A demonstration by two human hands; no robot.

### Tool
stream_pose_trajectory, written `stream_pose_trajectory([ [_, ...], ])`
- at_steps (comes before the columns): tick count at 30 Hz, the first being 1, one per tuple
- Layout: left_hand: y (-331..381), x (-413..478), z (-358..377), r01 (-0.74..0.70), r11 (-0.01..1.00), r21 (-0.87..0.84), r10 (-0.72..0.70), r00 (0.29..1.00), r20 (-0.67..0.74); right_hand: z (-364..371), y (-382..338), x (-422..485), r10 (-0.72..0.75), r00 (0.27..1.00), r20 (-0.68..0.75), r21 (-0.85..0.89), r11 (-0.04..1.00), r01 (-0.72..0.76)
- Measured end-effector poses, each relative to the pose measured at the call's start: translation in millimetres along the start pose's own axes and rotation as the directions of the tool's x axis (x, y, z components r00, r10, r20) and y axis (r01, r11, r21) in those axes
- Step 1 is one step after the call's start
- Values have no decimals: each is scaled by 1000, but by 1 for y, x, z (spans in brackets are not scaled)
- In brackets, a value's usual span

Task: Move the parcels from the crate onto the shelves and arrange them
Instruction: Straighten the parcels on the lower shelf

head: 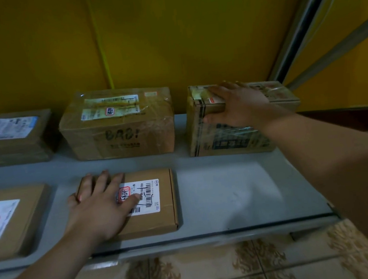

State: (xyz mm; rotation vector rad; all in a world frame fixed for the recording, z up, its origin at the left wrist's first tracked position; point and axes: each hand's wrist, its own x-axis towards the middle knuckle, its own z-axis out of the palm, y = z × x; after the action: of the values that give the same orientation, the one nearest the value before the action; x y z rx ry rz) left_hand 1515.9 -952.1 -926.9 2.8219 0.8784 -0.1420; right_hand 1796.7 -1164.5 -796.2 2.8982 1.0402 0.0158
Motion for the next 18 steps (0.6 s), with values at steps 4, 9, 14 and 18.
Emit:
stream_pose_trajectory([
  [4,1,0,-1,-3,1000,-3,3,1000,2,0,0,2,-8,997,-78,-37,999,5],
  [9,-2,1,1,-12,1000,-13,12,1000,11,9,-2,3,-53,982,-182,-95,995,36],
  [14,0,0,-1,-17,1000,-6,17,1000,4,15,-1,2,-65,969,-238,-89,995,45],
  [18,0,-1,-2,-14,1000,-8,14,1000,2,17,-1,1,-69,964,-259,-81,996,49],
])
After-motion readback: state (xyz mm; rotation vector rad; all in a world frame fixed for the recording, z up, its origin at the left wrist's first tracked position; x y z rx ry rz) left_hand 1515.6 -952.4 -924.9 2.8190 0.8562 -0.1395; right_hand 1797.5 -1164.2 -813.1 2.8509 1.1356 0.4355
